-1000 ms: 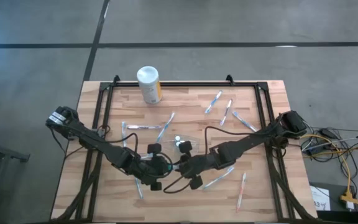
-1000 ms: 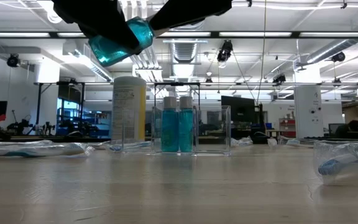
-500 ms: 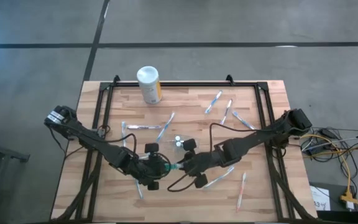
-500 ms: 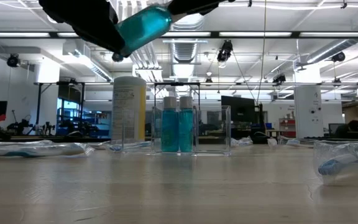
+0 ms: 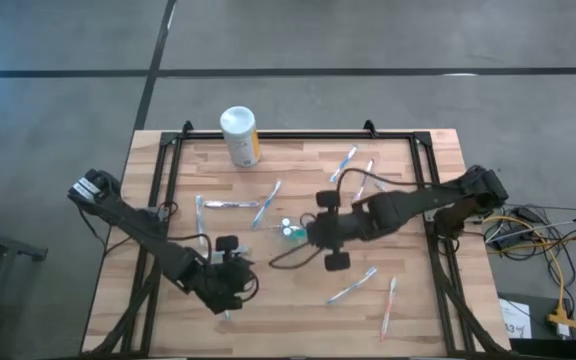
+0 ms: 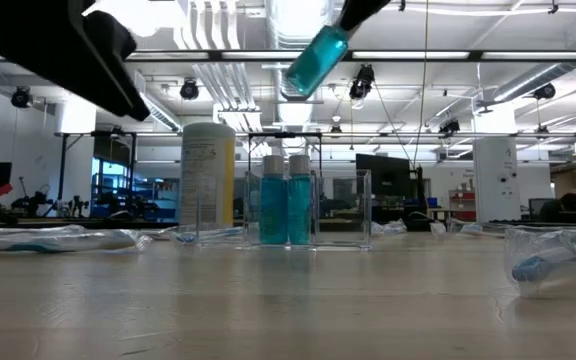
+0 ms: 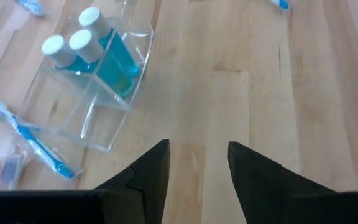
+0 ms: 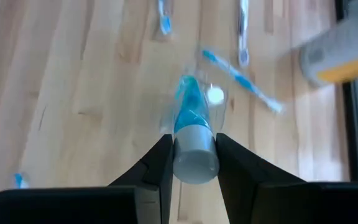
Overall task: Pick & Place toothbrushing station
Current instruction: Put the mouthwash into the transparent organizer
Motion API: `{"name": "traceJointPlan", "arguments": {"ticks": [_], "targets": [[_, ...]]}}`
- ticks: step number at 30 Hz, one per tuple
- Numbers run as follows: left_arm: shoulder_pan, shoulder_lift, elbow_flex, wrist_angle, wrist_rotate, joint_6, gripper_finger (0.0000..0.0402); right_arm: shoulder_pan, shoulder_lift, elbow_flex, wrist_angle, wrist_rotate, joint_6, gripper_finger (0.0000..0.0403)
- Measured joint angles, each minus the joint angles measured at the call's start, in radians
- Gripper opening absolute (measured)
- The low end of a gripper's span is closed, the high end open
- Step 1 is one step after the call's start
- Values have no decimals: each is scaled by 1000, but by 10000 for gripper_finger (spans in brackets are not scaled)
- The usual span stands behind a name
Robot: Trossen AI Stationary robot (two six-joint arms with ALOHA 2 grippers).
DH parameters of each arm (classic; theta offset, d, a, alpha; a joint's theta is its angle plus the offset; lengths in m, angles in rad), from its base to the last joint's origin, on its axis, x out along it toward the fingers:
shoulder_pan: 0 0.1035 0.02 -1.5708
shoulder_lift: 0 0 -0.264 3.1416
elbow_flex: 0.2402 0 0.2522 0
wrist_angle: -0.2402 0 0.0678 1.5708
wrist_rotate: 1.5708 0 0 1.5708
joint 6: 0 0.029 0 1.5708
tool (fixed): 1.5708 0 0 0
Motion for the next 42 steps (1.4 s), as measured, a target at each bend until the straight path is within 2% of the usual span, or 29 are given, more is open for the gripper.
{"name": "traceJointPlan", "arguments": {"ticks": [6, 9, 16, 25, 30, 34, 42], "targets": [[-13, 0, -32, 16, -14, -56, 167, -123, 37, 94, -106, -161, 37, 87], [-18, 0, -33, 17, -14, -59, 167, -165, 67, 119, -137, -202, 37, 87], [-71, 0, -33, 17, -20, -55, 167, -193, 137, 124, -158, -208, -2, 87], [-108, 0, -33, 15, -122, -54, 168, -202, 206, 136, -159, -222, -22, 87], [-107, 0, -33, 17, -146, -55, 168, -211, 254, 150, -159, -229, -42, 88], [-107, 0, -33, 17, -146, -55, 168, -218, 298, 190, -168, -230, -76, 89], [-107, 0, -34, 18, -146, -59, 168, -235, 455, 364, -322, -233, -137, 90]]}}
